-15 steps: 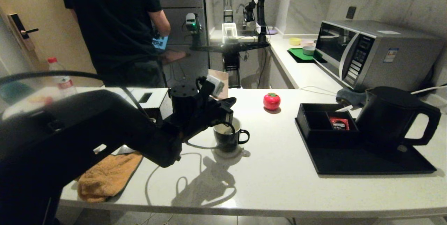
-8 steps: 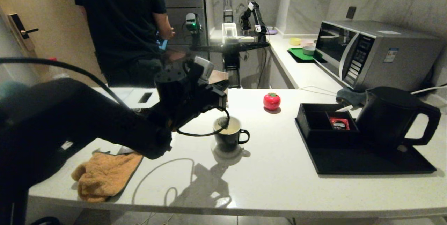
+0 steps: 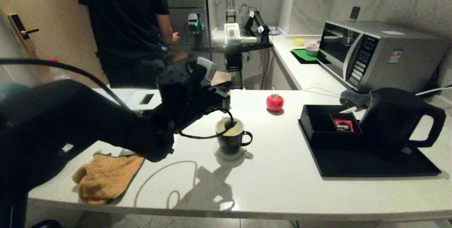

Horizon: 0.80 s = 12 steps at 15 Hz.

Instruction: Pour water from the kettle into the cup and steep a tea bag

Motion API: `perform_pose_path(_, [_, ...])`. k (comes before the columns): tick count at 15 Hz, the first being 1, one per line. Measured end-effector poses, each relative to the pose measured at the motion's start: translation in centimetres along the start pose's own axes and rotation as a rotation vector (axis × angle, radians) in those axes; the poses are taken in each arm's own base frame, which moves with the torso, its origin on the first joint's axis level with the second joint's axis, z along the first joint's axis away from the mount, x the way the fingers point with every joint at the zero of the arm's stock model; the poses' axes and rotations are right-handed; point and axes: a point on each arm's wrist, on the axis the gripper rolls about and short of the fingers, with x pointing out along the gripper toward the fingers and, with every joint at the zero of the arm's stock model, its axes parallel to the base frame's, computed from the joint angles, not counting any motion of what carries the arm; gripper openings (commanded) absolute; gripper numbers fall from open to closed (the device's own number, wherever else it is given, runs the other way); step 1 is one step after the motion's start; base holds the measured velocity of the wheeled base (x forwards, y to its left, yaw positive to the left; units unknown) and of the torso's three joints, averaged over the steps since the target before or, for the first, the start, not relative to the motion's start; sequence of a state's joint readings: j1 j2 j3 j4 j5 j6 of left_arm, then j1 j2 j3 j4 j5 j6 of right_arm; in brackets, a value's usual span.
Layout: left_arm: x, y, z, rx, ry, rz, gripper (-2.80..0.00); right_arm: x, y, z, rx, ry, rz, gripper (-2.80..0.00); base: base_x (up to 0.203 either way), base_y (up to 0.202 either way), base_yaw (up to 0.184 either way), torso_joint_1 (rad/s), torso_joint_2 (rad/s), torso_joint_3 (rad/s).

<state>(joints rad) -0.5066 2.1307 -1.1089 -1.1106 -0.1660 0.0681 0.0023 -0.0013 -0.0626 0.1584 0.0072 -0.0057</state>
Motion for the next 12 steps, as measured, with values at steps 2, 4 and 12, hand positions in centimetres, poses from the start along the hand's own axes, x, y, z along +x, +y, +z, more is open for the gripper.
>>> perform_pose_path(2, [0.2, -0.1, -0.5, -0.001, 0.009, -0.003, -2.80, 0.0, 0.0, 0.0, 0.000, 0.000, 0.000, -2.80, 0.000, 0.000, 0.000, 0.000, 0.00, 0.000])
perform_pose_path(4, [0.4, -0.3, -1.1, -0.002, 0.022, -0.009, -2.80, 0.0, 0.0, 0.0, 0.000, 0.000, 0.000, -2.80, 0.000, 0.000, 0.000, 0.000, 0.00, 0.000])
perform_pose_path(12, [1.5, -1.6, -5.5, -0.008, 0.036, -0.034, -2.80, 0.0, 0.0, 0.0, 0.000, 0.000, 0.000, -2.80, 0.000, 0.000, 0.000, 0.000, 0.00, 0.000])
